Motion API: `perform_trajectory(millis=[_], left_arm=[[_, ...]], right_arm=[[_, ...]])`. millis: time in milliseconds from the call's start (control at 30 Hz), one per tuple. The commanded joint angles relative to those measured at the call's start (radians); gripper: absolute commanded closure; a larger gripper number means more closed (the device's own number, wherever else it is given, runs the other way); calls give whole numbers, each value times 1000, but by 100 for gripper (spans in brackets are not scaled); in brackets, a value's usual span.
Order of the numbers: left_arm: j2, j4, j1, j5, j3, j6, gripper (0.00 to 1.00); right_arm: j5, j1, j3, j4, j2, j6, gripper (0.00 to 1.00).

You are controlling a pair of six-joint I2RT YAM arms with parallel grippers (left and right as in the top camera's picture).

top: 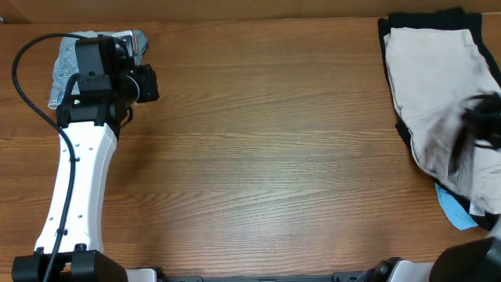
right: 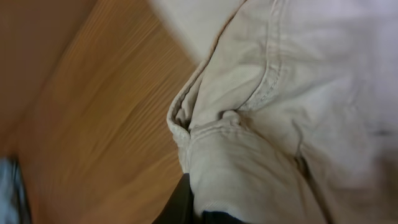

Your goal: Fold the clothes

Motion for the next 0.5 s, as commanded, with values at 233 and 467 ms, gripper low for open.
perform_trajectory(millis=[233,467], left_arm=[[5,2,29,-115,28,-11,63],[5,21,108,-114,28,-11,50]], right_arm=[[-58,695,15,60,-12,14,96],[-11,1180,15,206,43,80,96]])
